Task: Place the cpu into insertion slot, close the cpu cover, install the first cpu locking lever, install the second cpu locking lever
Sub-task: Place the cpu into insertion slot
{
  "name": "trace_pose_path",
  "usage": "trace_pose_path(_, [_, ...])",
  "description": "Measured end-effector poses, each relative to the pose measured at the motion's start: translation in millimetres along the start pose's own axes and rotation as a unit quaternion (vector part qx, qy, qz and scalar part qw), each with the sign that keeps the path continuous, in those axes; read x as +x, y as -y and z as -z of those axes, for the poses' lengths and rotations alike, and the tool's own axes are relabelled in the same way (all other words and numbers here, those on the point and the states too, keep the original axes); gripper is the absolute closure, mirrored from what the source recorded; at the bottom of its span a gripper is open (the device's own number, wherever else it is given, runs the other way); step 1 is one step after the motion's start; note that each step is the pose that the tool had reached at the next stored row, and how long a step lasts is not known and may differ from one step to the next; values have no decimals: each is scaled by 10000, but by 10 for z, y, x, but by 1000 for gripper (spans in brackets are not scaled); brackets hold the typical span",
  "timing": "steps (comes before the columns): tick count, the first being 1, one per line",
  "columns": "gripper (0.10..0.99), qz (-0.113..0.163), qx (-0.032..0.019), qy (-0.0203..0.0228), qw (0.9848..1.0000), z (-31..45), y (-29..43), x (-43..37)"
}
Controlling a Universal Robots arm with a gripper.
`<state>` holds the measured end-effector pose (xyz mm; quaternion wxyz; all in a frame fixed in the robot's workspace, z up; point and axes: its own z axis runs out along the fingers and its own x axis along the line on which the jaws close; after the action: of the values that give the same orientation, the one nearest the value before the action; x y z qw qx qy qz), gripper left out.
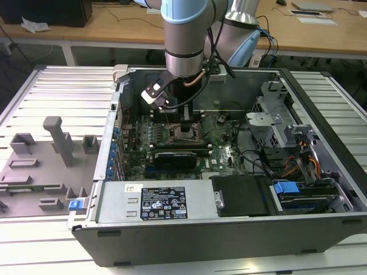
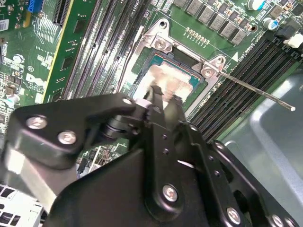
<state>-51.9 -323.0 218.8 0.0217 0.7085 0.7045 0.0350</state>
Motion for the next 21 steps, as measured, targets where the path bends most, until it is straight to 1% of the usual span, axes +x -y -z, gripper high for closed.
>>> trace_pose_path(1, [918,0,0,0,10000,0,0,0])
trace_pose_path(2, [976,0,0,0,10000,0,0,0])
trace_pose_path(8, [980,0,0,2,10000,4,-1,1])
trace_pose_path(10, [980,0,-1,1,10000,39,-3,1])
trace_pose_path(11, [980,0,-1,1,10000,114,-9,2])
trace_pose_path(13, [980,-1,-11,1,10000,218,-18,5])
trace_pose_path(16, [980,-4,-15,1,10000,315,-25,6])
trace_pose_path(19, [980,-5,-15,2,10000,449,-36,9])
trace_pose_path(20, [980,-6,-16,1,10000,470,-38,9])
trace_pose_path(21, [980,-6,-16,2,10000,476,-38,9])
